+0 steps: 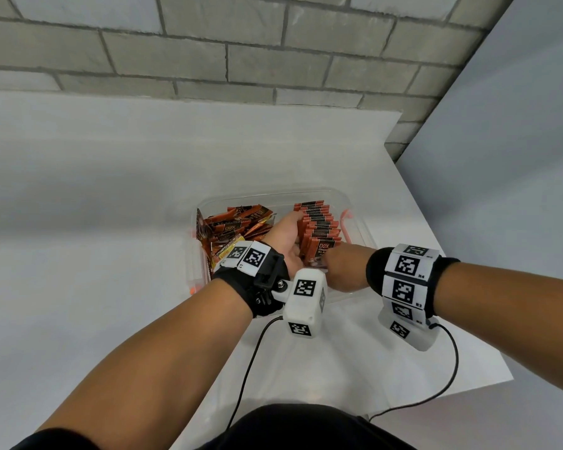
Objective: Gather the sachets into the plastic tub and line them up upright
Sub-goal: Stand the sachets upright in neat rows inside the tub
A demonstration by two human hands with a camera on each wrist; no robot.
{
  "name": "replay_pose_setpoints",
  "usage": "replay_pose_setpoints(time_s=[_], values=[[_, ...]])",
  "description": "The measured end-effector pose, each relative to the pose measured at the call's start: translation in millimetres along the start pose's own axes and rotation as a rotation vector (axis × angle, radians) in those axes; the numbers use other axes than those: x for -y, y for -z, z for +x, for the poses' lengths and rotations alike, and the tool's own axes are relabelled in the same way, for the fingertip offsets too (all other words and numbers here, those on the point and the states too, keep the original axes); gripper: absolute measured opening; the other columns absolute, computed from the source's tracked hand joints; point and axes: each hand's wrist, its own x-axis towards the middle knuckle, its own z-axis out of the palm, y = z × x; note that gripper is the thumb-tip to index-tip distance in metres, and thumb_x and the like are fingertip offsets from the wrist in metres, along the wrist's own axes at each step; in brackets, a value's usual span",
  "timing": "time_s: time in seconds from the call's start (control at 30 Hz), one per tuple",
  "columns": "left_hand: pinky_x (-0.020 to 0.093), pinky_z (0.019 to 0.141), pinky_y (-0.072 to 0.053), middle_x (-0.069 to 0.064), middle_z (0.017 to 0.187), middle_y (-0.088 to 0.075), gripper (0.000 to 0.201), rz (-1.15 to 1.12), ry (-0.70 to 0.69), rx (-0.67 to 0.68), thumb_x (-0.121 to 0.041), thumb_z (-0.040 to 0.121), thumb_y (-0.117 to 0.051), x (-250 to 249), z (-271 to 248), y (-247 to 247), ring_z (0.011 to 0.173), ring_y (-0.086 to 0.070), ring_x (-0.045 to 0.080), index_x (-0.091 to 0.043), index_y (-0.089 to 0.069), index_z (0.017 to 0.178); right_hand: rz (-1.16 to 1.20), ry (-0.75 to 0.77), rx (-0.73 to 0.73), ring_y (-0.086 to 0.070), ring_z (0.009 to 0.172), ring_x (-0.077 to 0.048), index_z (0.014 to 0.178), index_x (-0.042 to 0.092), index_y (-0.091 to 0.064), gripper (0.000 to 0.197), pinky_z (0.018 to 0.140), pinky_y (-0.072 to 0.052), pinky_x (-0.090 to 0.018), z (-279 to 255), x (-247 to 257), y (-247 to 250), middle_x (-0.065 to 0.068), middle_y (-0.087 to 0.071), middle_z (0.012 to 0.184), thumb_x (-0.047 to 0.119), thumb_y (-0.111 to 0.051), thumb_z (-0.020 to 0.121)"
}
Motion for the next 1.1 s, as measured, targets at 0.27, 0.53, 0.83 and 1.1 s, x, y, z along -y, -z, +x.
replay_pose_setpoints(time_s=[0.27,0.53,0.83,1.1], values=[[0.04,0.098,-0.033,0.017,0.15,-0.035,0.069,0.053,0.023,0.044,-0.049,0.097,-0.042,2,0,-5,0.137,-0.034,0.028,-0.004,-0.028,0.147,0.037,0.009,-0.053,-0.055,0.085,-0.021,0.096,0.005,-0.058,0.021,0.084,-0.05,-0.029,7,0,-5,-0.008,-0.061,0.095,0.02,-0.044,0.095],[0.038,0.093,-0.037,0.017,0.146,-0.042,0.063,0.029,0.0,0.033,-0.045,0.098,-0.042,3,4,-5,0.134,-0.04,0.028,-0.004,-0.035,0.144,0.076,0.013,-0.102,-0.053,0.08,-0.02,0.081,0.009,-0.048,0.018,0.075,-0.047,-0.027,5,-2,-7,-0.005,-0.054,0.084,0.02,-0.045,0.094],[0.033,0.072,-0.04,0.018,0.138,-0.05,0.058,0.001,-0.031,0.021,-0.045,0.097,-0.046,4,5,-5,0.115,-0.054,0.027,-0.006,-0.043,0.14,0.104,0.029,-0.121,-0.045,0.061,-0.013,0.061,0.016,-0.038,0.034,0.059,-0.036,-0.02,4,-5,-8,0.002,-0.044,0.066,0.017,-0.046,0.095],[0.042,0.112,-0.024,0.017,0.154,-0.027,0.069,-0.031,0.003,0.034,-0.044,0.097,-0.045,4,7,-6,0.142,-0.027,0.03,-0.005,-0.022,0.15,0.177,0.018,-0.178,-0.05,0.069,-0.016,0.063,0.019,-0.042,0.031,0.061,-0.039,-0.021,2,-10,-12,-0.001,-0.053,0.075,0.02,-0.05,0.093]])
